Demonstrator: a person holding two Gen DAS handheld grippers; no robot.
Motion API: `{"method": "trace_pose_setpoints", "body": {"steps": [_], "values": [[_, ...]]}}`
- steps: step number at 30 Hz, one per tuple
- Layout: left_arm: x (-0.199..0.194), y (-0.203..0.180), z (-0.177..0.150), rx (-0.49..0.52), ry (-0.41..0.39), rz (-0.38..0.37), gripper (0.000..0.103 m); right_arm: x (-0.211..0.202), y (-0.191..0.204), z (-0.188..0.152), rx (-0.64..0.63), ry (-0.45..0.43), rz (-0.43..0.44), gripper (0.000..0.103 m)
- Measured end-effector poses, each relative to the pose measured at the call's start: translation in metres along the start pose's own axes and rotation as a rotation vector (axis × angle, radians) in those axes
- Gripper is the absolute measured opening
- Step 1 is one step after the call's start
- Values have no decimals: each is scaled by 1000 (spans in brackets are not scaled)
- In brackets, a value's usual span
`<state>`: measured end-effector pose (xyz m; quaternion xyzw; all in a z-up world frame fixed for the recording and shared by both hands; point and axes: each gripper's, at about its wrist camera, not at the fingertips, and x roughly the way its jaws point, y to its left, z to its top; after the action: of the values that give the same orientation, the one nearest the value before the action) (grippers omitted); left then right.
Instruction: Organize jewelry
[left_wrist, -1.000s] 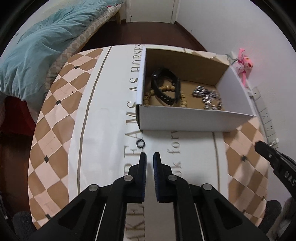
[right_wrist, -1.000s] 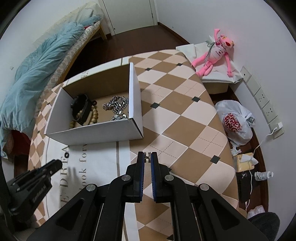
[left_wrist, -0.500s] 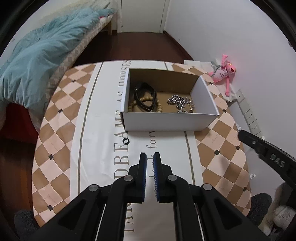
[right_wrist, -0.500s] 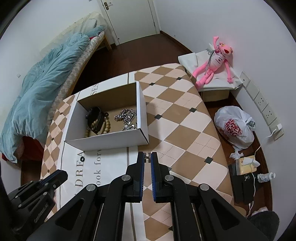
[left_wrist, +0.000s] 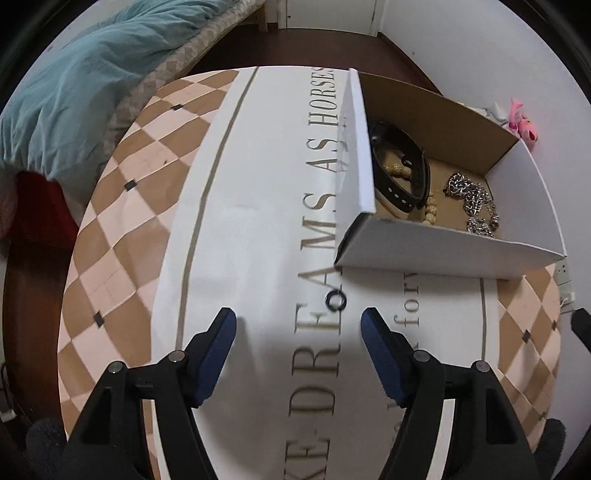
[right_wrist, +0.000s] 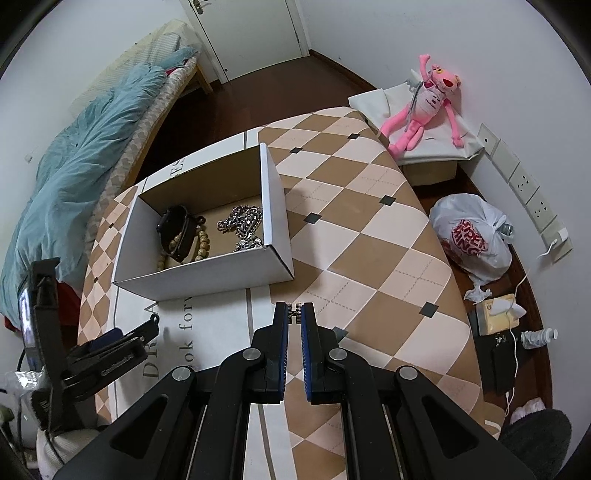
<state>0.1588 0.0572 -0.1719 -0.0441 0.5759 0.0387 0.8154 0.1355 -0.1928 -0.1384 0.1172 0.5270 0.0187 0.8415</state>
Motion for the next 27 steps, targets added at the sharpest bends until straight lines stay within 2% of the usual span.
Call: {"method": "trace_pose_setpoints", "body": {"steps": [3,4,6,7,8,9,15,21,25,27], "values": [[6,-10,0,45,-4,11,67,2,-2,4,4,0,-7,7],[6,-12,0,56,-9,9,61,2,-2,5,4,0,-10,7],[4,-15,0,78,-36,-6,41,3,-4,8,5,0,-13,7],[4,-17,0,90,-42,-12,23,3,-5,9,5,-1,-15,7],[3,-19,1,102,-45,-9,14,3,-6,10,5,-1,-16,7],[3,-21,1,111,-47,-13,10,3,-6,11,5,-1,-17,7],[-6,-22,-1,100,-58,-32,10,-1,-6,12,4,-10,-6,7],[-54,-26,-1,75,-101,-129,10,-21,3,21,-13,-38,45,7],[-84,-31,24,67,-127,-217,10,-36,15,41,-26,-48,113,7],[-90,-32,43,53,-116,-267,10,-37,22,54,-33,-40,150,7]]}}
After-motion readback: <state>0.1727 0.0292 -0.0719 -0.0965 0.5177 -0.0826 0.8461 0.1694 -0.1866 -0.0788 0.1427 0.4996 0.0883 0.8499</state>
